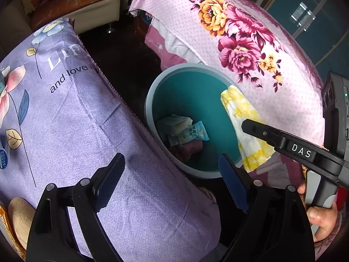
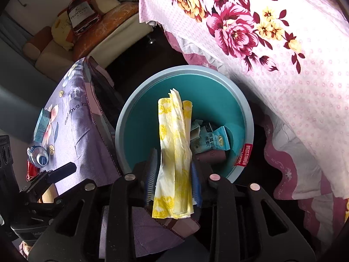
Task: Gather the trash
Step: 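Open left tool over the teal wastebasket while right releases the gloves inside, then move both tools back over the remaining trash on the table, then grasp the orange-and-white snack bag with left tool and lift it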
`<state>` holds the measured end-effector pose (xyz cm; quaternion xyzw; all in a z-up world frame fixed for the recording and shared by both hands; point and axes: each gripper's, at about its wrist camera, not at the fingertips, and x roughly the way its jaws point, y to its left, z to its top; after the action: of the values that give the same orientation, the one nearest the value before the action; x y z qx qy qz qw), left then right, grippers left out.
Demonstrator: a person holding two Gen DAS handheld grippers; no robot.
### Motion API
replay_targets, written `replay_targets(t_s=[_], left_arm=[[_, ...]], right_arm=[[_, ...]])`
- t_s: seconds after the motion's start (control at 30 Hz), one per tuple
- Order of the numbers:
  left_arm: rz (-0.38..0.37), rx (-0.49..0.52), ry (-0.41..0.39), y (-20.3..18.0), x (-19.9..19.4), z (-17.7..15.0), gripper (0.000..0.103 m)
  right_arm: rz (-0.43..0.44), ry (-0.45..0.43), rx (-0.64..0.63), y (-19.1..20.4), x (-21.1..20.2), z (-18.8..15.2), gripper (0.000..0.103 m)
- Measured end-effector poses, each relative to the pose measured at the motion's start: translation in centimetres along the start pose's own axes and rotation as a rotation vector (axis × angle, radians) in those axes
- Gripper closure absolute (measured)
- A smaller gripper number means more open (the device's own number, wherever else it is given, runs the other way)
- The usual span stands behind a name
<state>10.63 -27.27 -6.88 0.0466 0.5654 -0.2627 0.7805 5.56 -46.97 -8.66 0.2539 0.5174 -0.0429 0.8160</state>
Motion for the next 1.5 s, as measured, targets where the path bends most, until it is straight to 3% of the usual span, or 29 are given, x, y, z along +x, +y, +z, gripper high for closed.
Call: replay_targets(t_s=[0.17, 0.3, 0.7, 1.13, 1.5], left_arm=[[-0.013, -0.033, -0.012, 1.3, -1.0, -0.6, 0.015], [-0.023, -0.059, -0.026, 2.4, -2.1, -1.2, 0.015], [0.004, -0.073, -0.09, 6.0, -7.1, -4.5, 0.013], [0.12, -0.132, -0.14, 13.9, -13.0, -10.6, 0.013], [0.169, -0.187, -0.114, 19.7, -13.9, -15.0, 0.012]], right_arm=[[-0.004, -0.004, -0.004, 1.1, -0.4, -0.2, 0.034], [0.003, 0.005, -0.01, 2.1, -0.7, -0.5, 0.027], [0.012, 0.054, -0.088, 7.4, -0.6, -2.5, 0.026], [0.035, 0.122, -0.262, 15.7, 0.7, -5.6, 0.026], [0.032, 0.166, -0.385, 20.9, 1.2, -8.2, 0.02]])
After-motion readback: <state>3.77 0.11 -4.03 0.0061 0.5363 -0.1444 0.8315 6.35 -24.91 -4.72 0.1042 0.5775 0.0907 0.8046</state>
